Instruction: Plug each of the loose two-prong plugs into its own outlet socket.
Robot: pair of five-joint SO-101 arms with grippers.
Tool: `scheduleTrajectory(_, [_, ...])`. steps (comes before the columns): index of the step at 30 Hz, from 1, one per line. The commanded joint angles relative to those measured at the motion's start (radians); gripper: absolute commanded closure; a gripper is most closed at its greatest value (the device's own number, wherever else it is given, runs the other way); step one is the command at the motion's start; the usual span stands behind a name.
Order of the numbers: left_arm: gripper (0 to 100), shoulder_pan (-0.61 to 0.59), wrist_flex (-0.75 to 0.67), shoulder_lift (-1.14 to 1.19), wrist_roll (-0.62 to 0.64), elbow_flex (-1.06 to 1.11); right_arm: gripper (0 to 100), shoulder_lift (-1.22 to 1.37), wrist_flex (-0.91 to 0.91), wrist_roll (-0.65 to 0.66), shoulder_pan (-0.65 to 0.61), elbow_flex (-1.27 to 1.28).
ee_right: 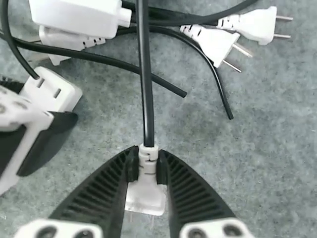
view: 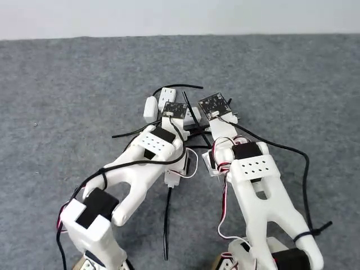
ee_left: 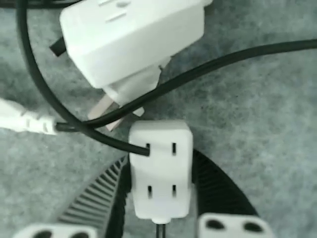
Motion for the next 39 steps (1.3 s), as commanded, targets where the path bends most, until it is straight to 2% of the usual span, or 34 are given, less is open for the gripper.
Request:
scheduleTrajectory(1, [69,0.003,0.034,0.0,0.021,-0.03,99.0,-0.039,0.007,-0.011,0.01,-0.009])
scheduleTrajectory(4, [67,0.003,0.054,-0.021,-0.015,-0.03,99.0,-0.039,0.007,-0.011,0.01,-0.009])
scheduleTrajectory(11, [74,0.002,0.054,-0.307,-0.129,0.104,99.0,-0.039,0.007,-0.011,0.01,-0.009])
scheduleTrajectory(13, [78,-0.003,0.052,-0.384,-0.196,0.156,99.0,-0.045,0.01,-0.011,0.01,-0.009])
scheduleTrajectory(16, [89,-0.074,0.054,-0.448,-0.261,0.189,99.0,-0.048,0.044,-0.006,0.008,-0.026])
scheduleTrajectory(19, [99,-0.172,0.048,-0.404,-0.304,0.168,99.0,-0.056,0.147,-0.005,-0.002,-0.117])
scheduleTrajectory(25, [99,-0.293,0.046,-0.19,-0.437,0.062,99.0,-0.191,0.271,-0.002,-0.036,-0.238])
scheduleTrajectory(29, [99,-0.298,0.061,-0.104,-0.651,0.028,99.0,-0.302,0.335,-0.006,-0.145,-0.249])
scheduleTrajectory(33, [99,-0.288,0.061,-0.115,-0.694,0.045,99.0,-0.334,0.34,-0.011,-0.236,-0.219])
scheduleTrajectory(35, [99,-0.27,0.06,-0.138,-0.743,0.073,99.0,-0.334,0.298,-0.023,-0.252,-0.187])
scheduleTrajectory(39, [99,-0.239,0.06,-0.203,-0.756,0.125,99.0,-0.334,0.228,-0.038,-0.254,-0.115])
